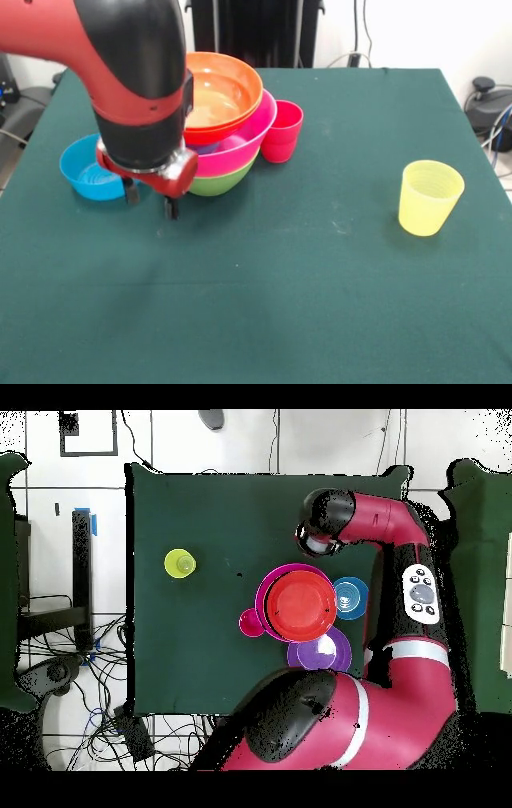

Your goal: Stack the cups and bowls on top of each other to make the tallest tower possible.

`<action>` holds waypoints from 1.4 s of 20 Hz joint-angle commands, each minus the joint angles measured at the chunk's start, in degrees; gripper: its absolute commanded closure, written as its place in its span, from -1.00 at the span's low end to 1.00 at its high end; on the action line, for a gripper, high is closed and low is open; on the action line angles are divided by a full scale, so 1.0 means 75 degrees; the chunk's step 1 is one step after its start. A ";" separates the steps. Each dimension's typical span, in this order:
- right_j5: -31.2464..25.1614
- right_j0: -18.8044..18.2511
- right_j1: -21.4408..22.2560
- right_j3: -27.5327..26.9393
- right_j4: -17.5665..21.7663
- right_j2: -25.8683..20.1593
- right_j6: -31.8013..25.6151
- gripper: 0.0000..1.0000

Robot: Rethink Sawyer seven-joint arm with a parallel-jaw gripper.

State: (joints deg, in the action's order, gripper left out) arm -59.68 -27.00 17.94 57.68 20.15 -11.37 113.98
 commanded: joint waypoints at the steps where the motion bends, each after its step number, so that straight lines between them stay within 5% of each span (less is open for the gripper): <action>1: 0.0593 -0.0610 0.0673 0.1538 -0.0002 0.0124 -0.0364 -1.00; 10: 0.1059 -0.1248 0.0678 0.1520 0.0038 0.0009 -0.0407 -1.00; 13: 0.0645 -0.1522 0.0356 0.0670 0.0077 -0.0085 -0.0728 -1.00; 28: 0.0552 -0.1573 0.0285 0.0560 0.0168 -0.0148 -0.0608 -1.00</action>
State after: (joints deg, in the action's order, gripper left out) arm -56.92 -40.43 22.78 62.91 19.71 -9.93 113.98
